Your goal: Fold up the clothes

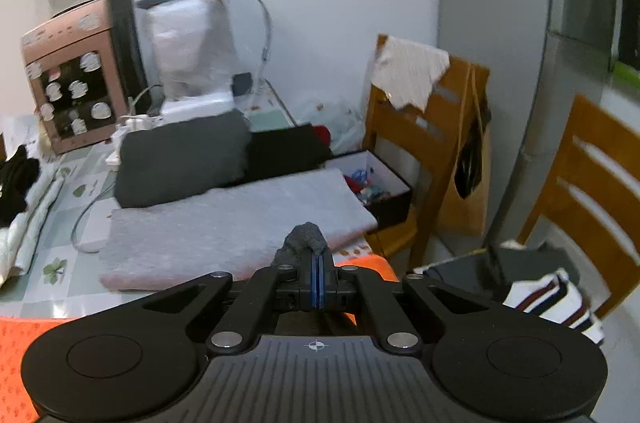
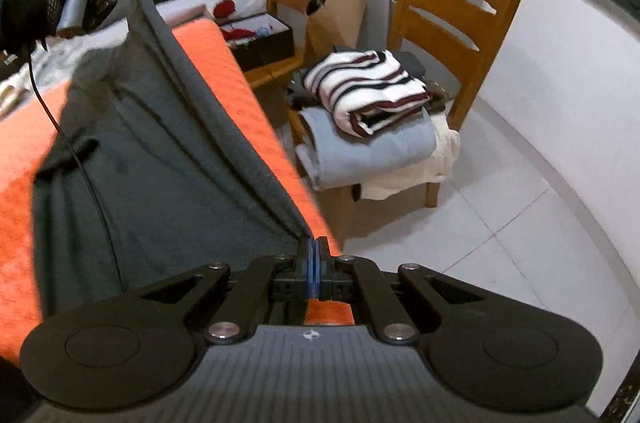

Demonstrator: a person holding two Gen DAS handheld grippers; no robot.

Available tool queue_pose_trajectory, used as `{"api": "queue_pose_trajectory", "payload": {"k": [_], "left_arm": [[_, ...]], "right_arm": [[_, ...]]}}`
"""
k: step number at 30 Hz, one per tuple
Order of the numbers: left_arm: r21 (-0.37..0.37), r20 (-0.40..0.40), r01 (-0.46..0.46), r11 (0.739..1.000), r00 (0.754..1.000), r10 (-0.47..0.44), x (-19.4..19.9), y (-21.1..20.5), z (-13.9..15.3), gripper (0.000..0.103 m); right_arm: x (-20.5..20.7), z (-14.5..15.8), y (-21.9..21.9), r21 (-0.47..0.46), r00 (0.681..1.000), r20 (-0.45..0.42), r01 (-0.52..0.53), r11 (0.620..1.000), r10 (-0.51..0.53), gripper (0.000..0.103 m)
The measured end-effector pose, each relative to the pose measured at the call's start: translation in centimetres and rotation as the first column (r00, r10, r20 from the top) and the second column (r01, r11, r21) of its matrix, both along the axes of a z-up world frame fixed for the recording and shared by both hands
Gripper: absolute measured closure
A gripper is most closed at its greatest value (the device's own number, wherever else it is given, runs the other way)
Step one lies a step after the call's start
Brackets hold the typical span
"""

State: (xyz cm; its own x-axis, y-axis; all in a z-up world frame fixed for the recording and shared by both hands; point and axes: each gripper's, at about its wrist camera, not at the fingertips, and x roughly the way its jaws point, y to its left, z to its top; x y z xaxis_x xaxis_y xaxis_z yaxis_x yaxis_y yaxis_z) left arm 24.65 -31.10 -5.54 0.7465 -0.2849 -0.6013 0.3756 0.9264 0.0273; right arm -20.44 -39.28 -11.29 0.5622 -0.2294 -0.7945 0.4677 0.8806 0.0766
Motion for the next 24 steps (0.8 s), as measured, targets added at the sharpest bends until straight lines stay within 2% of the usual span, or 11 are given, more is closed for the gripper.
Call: {"api": "queue_pose_trajectory", "payload": {"k": [8, 10, 12, 13, 14, 16, 20, 24], "left_arm": [[0.085, -0.018, 0.065, 0.994, 0.998, -0.063, 1.0, -5.2, -4.5, 0.097], [0.106, -0.023, 0.081, 0.991, 0.997, -0.079, 1.2, -6.5, -5.6, 0.091], [0.126, -0.028, 0.097, 0.987, 0.995, -0.094, 1.5, -7.8, -6.7, 0.089], [0.123, -0.024, 0.113, 0.986, 0.994, -0.11, 1.5, -8.2, -7.0, 0.084], [0.106, -0.02, 0.133, 0.985, 0.991, -0.131, 1.6, -8.3, -6.9, 0.079], [0.065, -0.028, 0.157, 0.985, 0.987, -0.155, 1.8, -8.3, -6.5, 0.063], [-0.011, -0.047, 0.205, 0.979, 0.978, -0.205, 2.0, -6.8, -4.7, 0.053], [-0.027, -0.047, 0.253, 0.967, 0.966, -0.254, 1.7, -3.6, -2.4, 0.051]], "right_arm": [[0.9, -3.2, -1.7, 0.071, 1.0, -0.022, 0.004, 0.997, -0.002, 0.101], [0.9, -3.4, -1.8, 0.082, 1.0, -0.018, 0.012, 0.997, -0.011, 0.101], [1.0, -3.5, -2.1, 0.093, 1.0, -0.016, 0.025, 0.995, -0.024, 0.1], [1.1, -3.6, -2.3, 0.097, 0.999, -0.016, 0.03, 0.995, -0.028, 0.1], [1.1, -3.6, -2.4, 0.1, 0.999, -0.016, 0.034, 0.994, -0.033, 0.099], [1.2, -3.7, -2.5, 0.099, 0.999, -0.018, 0.039, 0.994, -0.037, 0.099], [1.4, -3.3, -2.4, 0.069, 0.998, -0.025, 0.061, 0.996, -0.059, 0.095], [1.1, -1.9, -1.5, 0.004, 0.995, -0.031, 0.091, 0.996, -0.091, 0.087]]}}
